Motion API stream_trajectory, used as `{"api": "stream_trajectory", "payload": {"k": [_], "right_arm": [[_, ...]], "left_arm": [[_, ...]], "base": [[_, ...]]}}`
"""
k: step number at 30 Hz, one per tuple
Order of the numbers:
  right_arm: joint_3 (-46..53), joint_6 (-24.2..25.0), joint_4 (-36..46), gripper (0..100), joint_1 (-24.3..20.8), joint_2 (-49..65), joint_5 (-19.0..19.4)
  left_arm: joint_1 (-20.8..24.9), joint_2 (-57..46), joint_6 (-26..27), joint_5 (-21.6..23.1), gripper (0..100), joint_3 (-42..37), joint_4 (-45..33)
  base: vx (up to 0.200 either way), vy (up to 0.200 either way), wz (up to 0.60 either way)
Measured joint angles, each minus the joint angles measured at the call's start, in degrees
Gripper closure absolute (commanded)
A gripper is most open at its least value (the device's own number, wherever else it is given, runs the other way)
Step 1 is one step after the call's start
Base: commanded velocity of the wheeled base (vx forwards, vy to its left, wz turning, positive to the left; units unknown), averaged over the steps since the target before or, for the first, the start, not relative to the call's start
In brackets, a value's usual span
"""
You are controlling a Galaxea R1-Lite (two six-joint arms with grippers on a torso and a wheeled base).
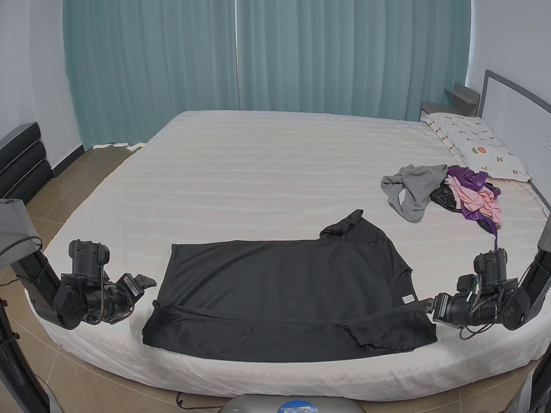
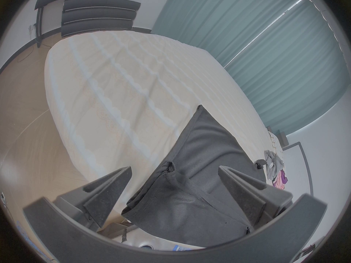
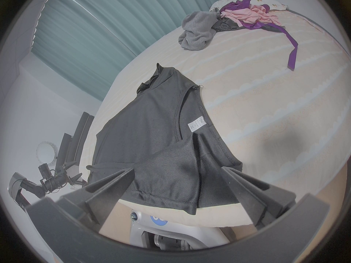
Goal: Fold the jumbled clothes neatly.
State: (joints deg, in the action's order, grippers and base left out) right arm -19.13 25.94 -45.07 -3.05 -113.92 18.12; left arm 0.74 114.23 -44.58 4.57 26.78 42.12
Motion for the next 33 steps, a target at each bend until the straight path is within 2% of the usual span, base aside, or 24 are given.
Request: {"api": "stream_trajectory", "payload": {"k": [9,16,29,30,33], "right_arm": [[-0.1,-0.2,0.0,0,-0.1,-0.3,0.0],[-0.2,-0.4,-0.9,0,-0.3,-0.7,-0.1],[-0.3,-0.5,-1.6,0,-0.5,-1.6,-0.4],[-0.3,-0.5,-1.6,0,-0.6,-1.7,-0.3],[-0.5,-0.4,-2.3,0,-0.7,-2.0,-0.4]], "left_arm": [[-0.1,-0.3,0.0,5.6,0,-0.3,-0.5],[1.0,1.1,-0.1,7.9,0,0.5,-0.6],[3.5,7.6,-0.1,7.8,0,6.4,-0.6],[3.5,8.0,-0.1,7.8,100,6.8,-0.7],[3.4,9.1,0.0,7.2,100,7.9,-0.6]], "base": [[0.0,0.0,0.0],[0.0,0.0,0.0],[0.0,0.0,0.0],[0.0,0.0,0.0],[0.0,0.0,0.0]]}}
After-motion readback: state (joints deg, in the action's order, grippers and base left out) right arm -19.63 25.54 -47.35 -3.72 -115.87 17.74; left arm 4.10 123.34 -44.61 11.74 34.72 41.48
